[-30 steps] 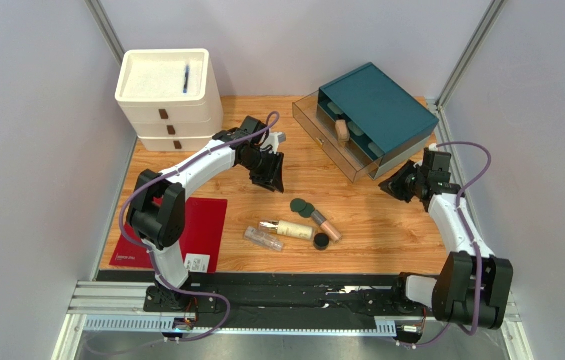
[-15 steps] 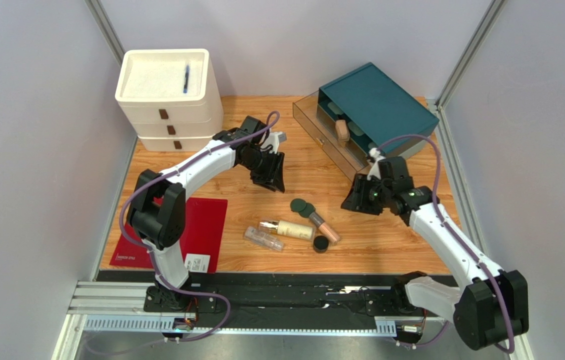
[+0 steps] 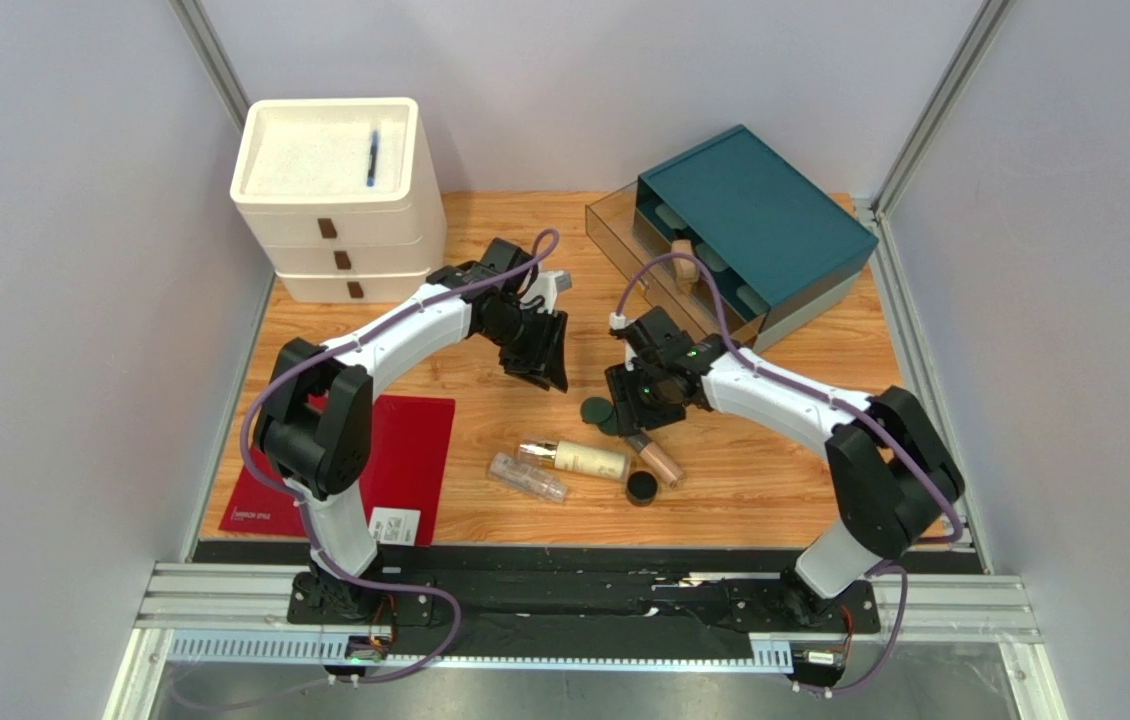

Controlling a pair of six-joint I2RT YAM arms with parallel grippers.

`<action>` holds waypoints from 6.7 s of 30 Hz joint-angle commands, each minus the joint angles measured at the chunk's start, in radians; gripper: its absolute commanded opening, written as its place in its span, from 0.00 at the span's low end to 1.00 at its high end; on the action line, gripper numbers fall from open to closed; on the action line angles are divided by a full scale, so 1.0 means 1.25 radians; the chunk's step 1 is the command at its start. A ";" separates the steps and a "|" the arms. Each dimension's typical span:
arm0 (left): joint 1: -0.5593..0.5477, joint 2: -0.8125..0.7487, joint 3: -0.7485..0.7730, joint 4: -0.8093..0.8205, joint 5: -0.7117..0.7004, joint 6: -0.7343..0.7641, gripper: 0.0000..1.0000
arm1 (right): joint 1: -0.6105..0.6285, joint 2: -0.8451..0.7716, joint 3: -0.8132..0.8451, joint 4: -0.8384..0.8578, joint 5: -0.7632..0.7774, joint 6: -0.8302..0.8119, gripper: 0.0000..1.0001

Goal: Organize the makeup

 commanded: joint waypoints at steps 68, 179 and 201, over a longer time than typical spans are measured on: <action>0.006 -0.020 0.039 -0.021 -0.026 0.016 0.46 | -0.180 0.180 0.633 -0.029 0.292 -0.274 0.00; -0.350 0.182 0.036 -0.023 -0.486 0.390 0.00 | -0.509 0.412 0.769 -0.264 0.083 -0.028 0.00; -0.348 -0.080 0.182 -0.049 -0.572 0.385 0.00 | -0.510 0.420 0.779 -0.265 0.058 -0.038 0.00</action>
